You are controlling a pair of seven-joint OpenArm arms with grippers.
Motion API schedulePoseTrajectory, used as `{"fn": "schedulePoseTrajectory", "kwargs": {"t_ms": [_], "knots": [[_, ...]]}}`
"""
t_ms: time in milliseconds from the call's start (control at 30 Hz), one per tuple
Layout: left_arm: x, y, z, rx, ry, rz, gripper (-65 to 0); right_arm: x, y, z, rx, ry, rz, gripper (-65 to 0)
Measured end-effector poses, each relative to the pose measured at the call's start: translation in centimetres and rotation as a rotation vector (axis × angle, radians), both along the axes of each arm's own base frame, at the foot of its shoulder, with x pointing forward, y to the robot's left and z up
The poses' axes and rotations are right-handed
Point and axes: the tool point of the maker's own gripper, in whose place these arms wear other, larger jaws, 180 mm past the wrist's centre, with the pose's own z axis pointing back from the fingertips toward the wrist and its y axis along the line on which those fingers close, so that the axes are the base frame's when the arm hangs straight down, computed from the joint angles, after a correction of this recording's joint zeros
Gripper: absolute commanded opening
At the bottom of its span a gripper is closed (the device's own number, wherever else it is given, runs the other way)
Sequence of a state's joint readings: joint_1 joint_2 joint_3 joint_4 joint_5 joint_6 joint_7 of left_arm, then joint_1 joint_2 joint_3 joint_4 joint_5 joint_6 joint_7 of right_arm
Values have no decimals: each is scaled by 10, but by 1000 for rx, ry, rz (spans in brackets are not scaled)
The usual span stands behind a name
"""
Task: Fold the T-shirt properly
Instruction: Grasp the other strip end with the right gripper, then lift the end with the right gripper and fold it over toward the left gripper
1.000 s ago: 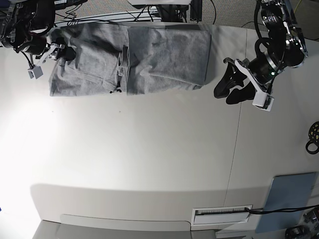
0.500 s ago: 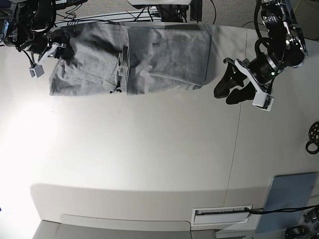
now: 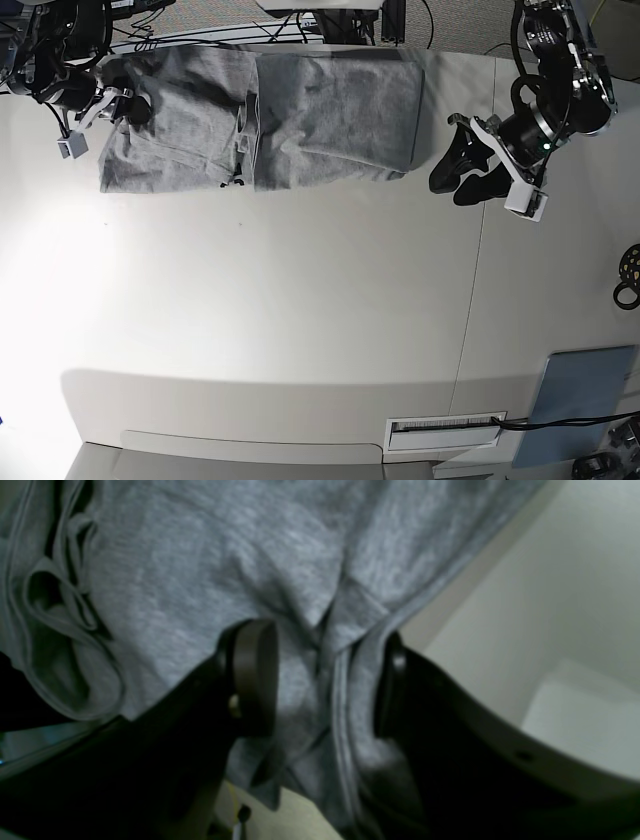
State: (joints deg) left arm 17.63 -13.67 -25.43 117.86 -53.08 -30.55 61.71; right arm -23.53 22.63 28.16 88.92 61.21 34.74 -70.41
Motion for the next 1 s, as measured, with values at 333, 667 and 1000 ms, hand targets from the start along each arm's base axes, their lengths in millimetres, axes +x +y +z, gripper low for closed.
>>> {"fn": "schedulePoseTrajectory", "kwargs": {"t_ms": [333, 667, 1000], "knots": [[0, 0, 0, 1, 0, 0, -365, 7, 36, -9, 40, -14, 92, -369], [-7, -1, -6, 14, 25, -15, -365, 14, 31, -13, -5, -2, 68, -624], [-9, 9, -18, 90, 51, 4, -365, 20, -47, 24, -164, -81, -111, -650]]}}
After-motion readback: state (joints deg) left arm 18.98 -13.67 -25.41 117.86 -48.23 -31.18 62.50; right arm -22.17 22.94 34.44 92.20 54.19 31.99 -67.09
